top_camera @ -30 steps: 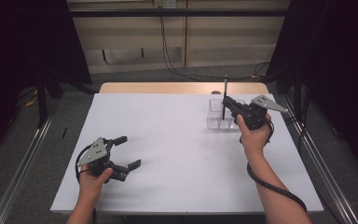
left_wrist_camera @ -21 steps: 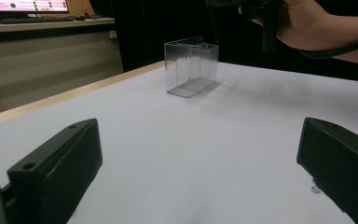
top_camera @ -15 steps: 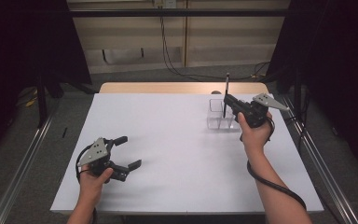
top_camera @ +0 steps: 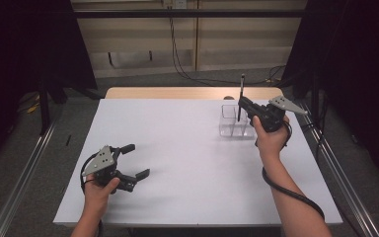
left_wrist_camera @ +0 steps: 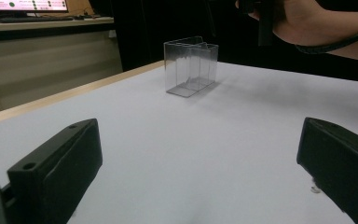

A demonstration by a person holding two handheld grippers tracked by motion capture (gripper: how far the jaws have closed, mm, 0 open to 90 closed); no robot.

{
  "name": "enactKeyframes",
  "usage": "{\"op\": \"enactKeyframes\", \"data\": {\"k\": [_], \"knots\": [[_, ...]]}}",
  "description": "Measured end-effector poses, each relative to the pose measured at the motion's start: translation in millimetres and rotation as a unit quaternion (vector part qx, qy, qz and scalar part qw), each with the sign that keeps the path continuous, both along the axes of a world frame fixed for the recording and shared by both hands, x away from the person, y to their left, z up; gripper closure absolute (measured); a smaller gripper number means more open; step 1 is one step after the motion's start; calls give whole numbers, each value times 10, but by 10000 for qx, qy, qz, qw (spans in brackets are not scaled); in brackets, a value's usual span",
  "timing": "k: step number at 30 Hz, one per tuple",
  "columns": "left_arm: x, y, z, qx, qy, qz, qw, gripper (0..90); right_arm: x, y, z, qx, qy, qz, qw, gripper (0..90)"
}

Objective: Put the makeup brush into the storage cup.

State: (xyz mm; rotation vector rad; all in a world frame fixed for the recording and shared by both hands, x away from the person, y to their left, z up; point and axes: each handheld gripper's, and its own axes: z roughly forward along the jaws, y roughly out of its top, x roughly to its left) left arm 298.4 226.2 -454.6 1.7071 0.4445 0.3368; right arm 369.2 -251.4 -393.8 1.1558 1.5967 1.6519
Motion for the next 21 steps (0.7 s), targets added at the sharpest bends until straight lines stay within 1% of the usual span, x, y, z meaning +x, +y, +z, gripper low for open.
{"op": "enactKeyframes", "data": {"k": [12,17,21], "knots": [[-2,1,0,-24,9,-1,10000,0,45,-19,34,-4,-76,-52,10000,842],[0,5,0,-9,3,6,10000,0,65,-30,45,26,-52,-67,10000,842],[1,7,0,-7,-10,6,10000,0,78,-38,54,-3,-67,-76,9999,843]]}}
